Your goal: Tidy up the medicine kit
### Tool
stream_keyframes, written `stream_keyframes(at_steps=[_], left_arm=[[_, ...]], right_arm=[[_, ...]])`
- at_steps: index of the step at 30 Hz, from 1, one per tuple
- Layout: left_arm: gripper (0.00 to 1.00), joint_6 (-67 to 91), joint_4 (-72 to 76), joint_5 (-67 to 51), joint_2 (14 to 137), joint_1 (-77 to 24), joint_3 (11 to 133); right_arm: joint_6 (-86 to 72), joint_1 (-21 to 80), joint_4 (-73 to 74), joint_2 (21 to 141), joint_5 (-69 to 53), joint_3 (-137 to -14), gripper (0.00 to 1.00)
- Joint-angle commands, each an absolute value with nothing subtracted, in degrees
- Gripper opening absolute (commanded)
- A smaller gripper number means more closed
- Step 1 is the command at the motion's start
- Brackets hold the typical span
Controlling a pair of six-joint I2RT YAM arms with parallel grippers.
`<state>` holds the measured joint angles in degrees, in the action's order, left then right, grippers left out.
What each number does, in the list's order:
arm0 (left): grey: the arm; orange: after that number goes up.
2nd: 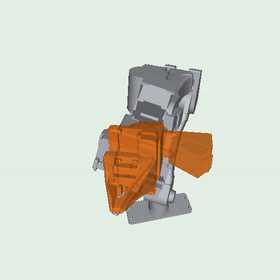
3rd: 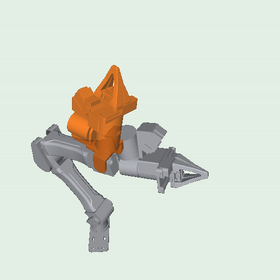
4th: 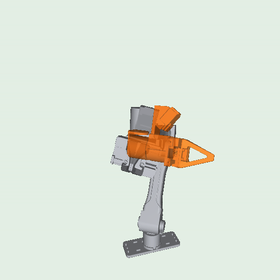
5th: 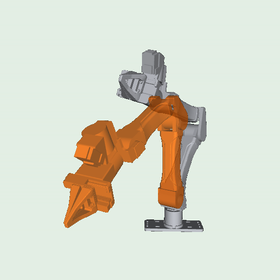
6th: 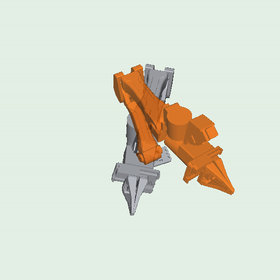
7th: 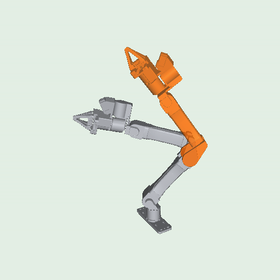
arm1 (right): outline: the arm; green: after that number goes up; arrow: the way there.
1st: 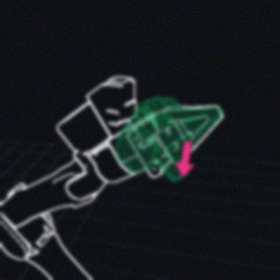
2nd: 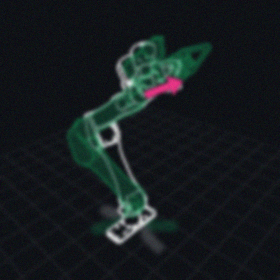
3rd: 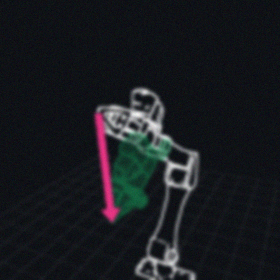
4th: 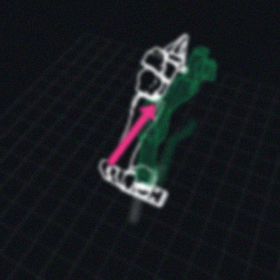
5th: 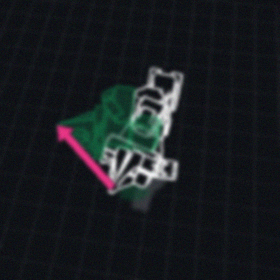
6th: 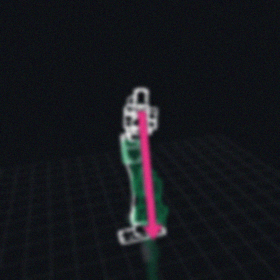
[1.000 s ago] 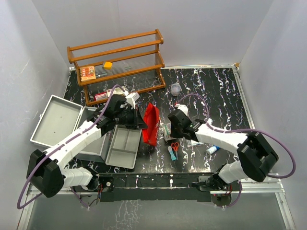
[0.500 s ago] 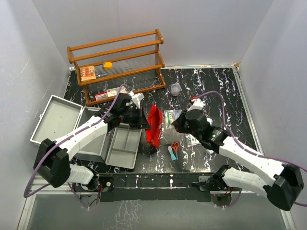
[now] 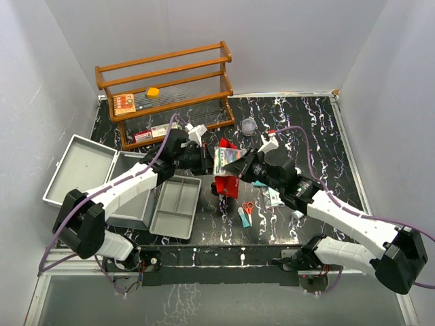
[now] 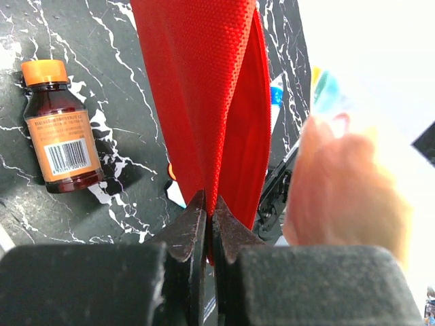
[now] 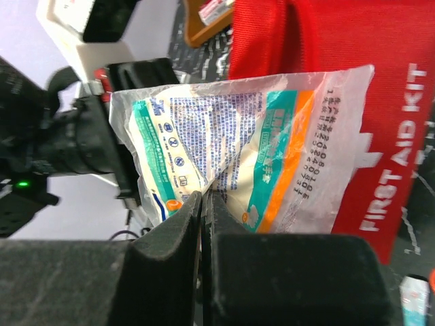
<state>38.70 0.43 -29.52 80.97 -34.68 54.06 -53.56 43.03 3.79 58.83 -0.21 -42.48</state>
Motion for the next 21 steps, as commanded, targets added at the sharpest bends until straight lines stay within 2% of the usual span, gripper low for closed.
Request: stream_keyframes(at_steps=[1,14,21], left_arm=[[0.0,39.57,5.62,-31.77,80.1,-34.98,52.58],[0.0,40.62,11.46,-37.44,78.66,-34.99,49.99],[0.0,39.98,10.81,-36.56,76.21,-34.98,50.42]], right_arm=[[-60.73,43.1,-5.79,59.26,-3.57,-46.14,0.0],[-67.41,43.08,-5.02,61.6,-0.2,-43.88,0.0],[-64.67,43.08,-0.62,62.68,3.7,-43.94,0.13]])
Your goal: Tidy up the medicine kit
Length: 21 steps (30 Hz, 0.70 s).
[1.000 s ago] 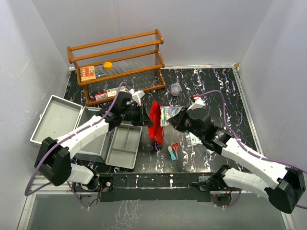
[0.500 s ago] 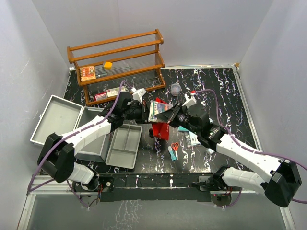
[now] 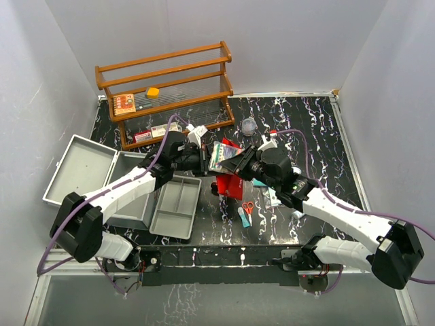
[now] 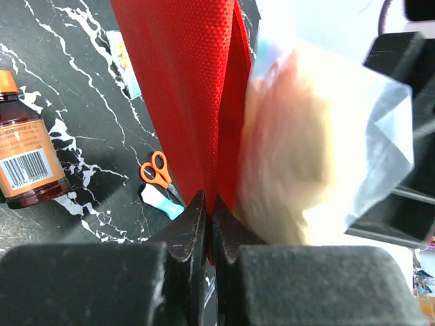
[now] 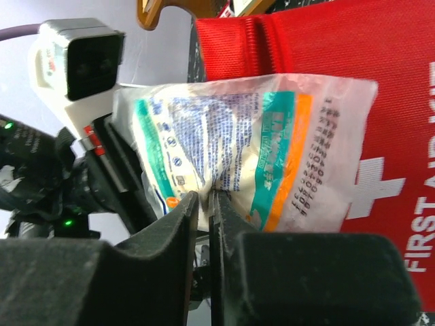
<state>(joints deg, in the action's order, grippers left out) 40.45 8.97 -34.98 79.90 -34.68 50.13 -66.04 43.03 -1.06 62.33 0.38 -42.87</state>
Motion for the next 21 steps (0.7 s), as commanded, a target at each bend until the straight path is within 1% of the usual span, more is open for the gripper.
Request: stream_keyframes(at_steps=[1,2,4,9,13,18,21], left_arm=[[0.0,40.19,11.07,-36.68,76.2,-34.98,50.45],[0.0,40.34,11.34,-36.84,76.21,-34.98,50.45],[0.0,40.43,11.68,-37.25,76.29,-34.98,50.52],[0.0,40.38,11.21,-37.57,76.38,-34.99,50.45],[0.0,39.36,10.55,-37.62,76.37,-35.03,50.06],[0.0,36.24,9.76,-37.89,76.64,-34.99,49.51],[0.0,33.76,8.51,-37.66,77.09,-35.0,50.18]], right_arm=[[-64.21,43.11,-0.12,62.91,4.11,-44.01,0.14],[-64.09,43.14,0.36,63.4,4.39,-44.03,0.18],[-63.9,43.08,0.68,64.16,4.68,-44.03,0.22],[-63.27,43.07,1.19,66.47,4.05,-44.46,0.26],[-62.95,43.08,1.59,67.81,4.16,-44.64,0.31],[-61.96,43.12,2.5,68.59,3.69,-45.7,0.32],[-61.37,43.1,3.97,68.4,3.85,-46.33,0.3]])
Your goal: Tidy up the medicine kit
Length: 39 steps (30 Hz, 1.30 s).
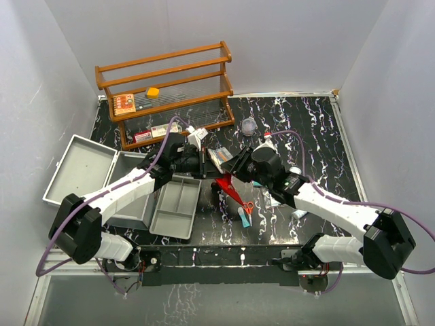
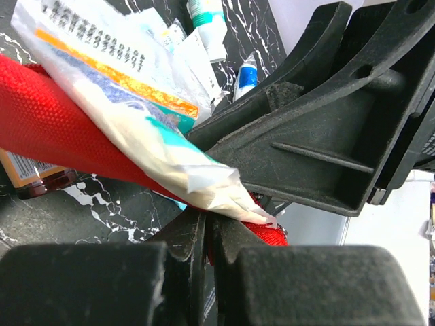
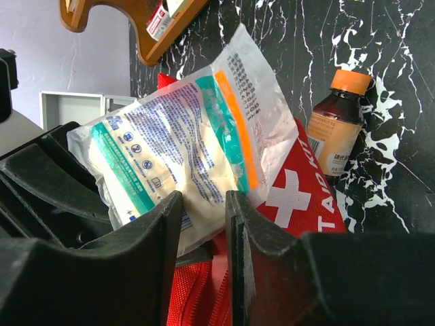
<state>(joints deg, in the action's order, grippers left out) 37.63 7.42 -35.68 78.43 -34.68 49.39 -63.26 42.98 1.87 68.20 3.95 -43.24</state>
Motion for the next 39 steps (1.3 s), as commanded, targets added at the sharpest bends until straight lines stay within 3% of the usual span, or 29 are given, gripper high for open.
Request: stream_keyframes(at_steps=[1,6,12,19,29,34,39], left_arm=[[0.0,32.99,8.01,-37.67,77.28,-34.98,50.45],[0.0,30.12,7.99,-37.92,77.21,-35.02,50.21],[0.0,24.69,6.74,-39.18,76.89,-35.02,50.32],[0.0,21.52,4.96,-36.96,76.85,-35.07,50.47],[0.0,21.07,3.37,-34.96,76.55,-35.08,50.92],[0.0,20.83,3.4,-35.39,76.34,-35.08,50.85],[0.0,20.7,3.91,-36.03,76.08,-35.07,51.13]], right_arm=[[-61.16,43.07,4.44,68.26,3.76,-46.53,0.29],[-60.44,43.08,6.63,66.64,3.89,-47.02,0.28],[-59.71,43.14,6.78,64.8,3.34,-47.72,0.15],[-58.99,43.08,7.15,64.13,3.69,-49.86,0.14],[-57.45,43.05,8.9,63.45,5.74,-51.07,0.22],[-49.5,42.12,11.93,66.92,5.51,-56.44,0.32],[-44.65,41.87,13.73,70.44,4.65,-60.28,0.33]])
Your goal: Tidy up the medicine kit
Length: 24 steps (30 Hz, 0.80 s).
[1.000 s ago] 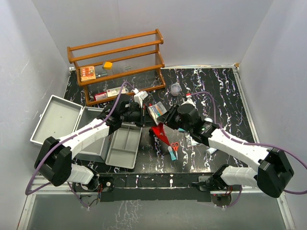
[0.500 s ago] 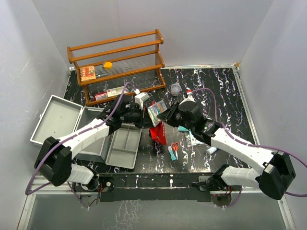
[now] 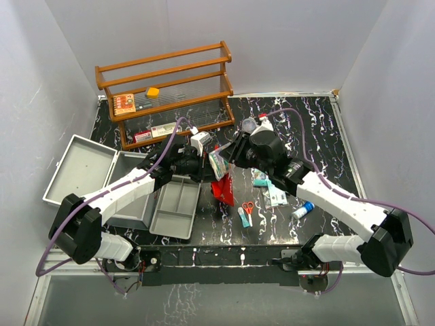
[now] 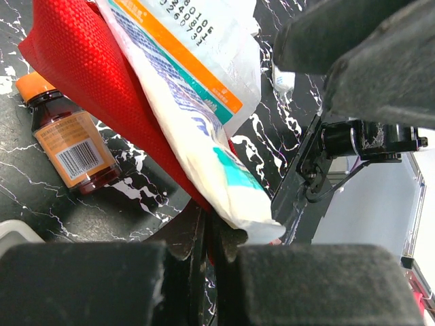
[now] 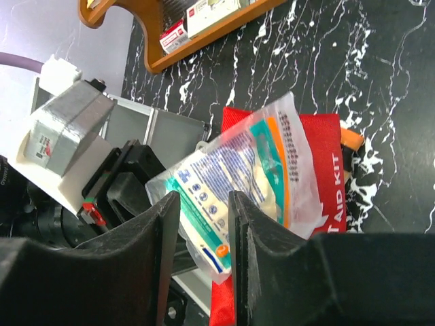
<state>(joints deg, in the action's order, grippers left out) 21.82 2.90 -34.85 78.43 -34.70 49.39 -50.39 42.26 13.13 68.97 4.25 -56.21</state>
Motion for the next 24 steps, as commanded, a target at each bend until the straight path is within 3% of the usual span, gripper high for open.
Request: stream_keyframes(at_steps=[1,6,16,24], left_arm=[[0.0,20.67,4.16,-36.03,76.03,-35.07,50.93],[0.0,20.1,3.56,-35.93,75.68,-35.08,50.78],[0.0,19.24,3.59,-37.16,75.33,-35.07,50.89],[0.0,19.24,3.33,-37.12,75.24,-35.07,51.2]], right_arm=[[-44.01,41.8,14.15,70.6,5.36,-60.7,0.34],[-40.6,40.98,18.1,70.49,11.09,-63.47,0.43],[-37.06,39.12,22.51,73.08,9.57,-64.4,0.44],[-35.5,39.03,20.93,74.77,3.35,-64.96,0.33]])
